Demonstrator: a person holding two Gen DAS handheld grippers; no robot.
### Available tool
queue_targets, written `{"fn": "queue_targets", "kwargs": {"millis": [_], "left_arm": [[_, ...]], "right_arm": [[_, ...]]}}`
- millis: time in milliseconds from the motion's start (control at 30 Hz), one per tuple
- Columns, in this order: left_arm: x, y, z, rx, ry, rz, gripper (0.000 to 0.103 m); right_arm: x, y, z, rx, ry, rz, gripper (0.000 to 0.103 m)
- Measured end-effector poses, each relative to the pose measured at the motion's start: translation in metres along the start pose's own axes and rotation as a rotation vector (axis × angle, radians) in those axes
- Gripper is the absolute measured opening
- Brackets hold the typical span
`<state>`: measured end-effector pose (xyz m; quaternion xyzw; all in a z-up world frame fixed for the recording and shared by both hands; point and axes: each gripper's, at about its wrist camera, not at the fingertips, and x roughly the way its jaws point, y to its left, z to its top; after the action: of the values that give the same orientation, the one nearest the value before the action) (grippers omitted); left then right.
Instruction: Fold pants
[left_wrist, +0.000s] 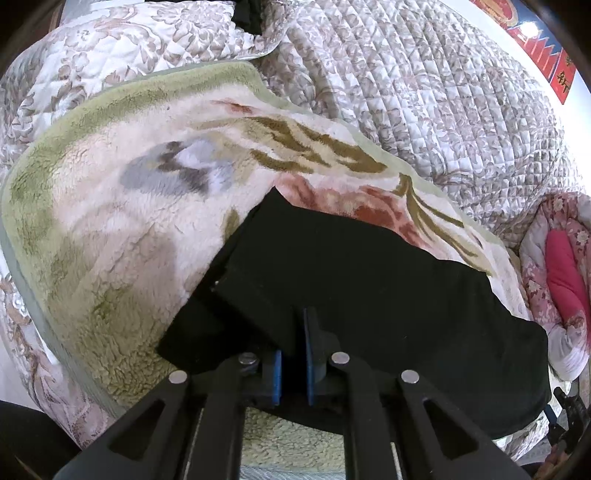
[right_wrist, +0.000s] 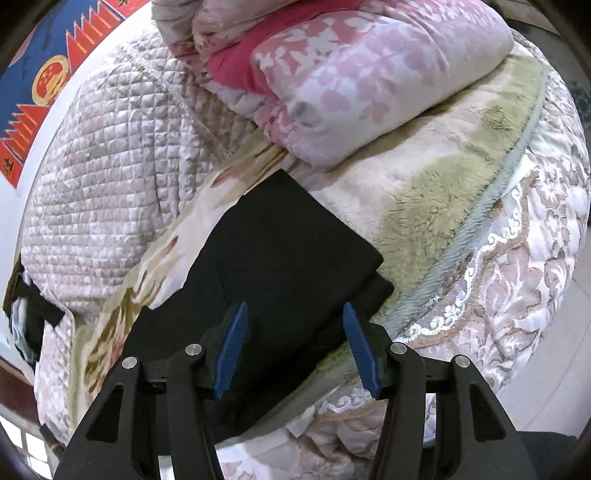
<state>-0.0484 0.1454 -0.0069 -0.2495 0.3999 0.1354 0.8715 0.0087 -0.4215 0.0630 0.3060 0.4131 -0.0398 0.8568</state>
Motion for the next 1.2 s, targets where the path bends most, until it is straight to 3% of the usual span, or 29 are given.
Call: {"fn": "queue_targets", "kwargs": {"millis": [167, 433, 667, 800, 967, 1067, 1133, 1200], "left_arm": [[0.0, -0.001, 0.0, 0.001, 0.001, 0.002, 0.011], [0.002, -0.005, 0.0, 0.012, 0.001, 0.003, 0.011], [0.0, -0.007, 0.009, 0.032, -0.003, -0.011, 0.007], [-0.013, -0.019, 0.034, 0.085, -0.057, -0.035, 0.005], [-0.063, -0.044, 0.082, 0.14, -0.236, -0.121, 0.004], [-0.078, -0.042, 0.081, 0.143, -0.274, -0.126, 0.004], [-0.067, -0.03, 0.063, 0.118, -0.207, -0.114, 0.004], [-0.047, -0.017, 0.044, 0.101, -0.113, -0.052, 0.004]], "right_arm": [[0.0, -0.015, 0.01, 0.081, -0.042, -0.029, 0.054], [0.007, -0.024, 0.022, 0.129, -0.055, 0.052, 0.053], [0.02, -0.024, 0.03, 0.138, 0.001, 0.047, 0.01], [0.0, -0.006, 0.045, 0.097, -0.037, 0.152, 0.008], [-0.038, 0.021, 0.063, 0.046, -0.14, 0.348, 0.008], [-0.03, 0.015, 0.055, 0.031, -0.099, 0.269, 0.008], [-0.012, -0.006, 0.042, 0.073, -0.012, 0.165, 0.008], [0.001, -0.023, 0.031, 0.107, 0.047, 0.092, 0.008]]}}
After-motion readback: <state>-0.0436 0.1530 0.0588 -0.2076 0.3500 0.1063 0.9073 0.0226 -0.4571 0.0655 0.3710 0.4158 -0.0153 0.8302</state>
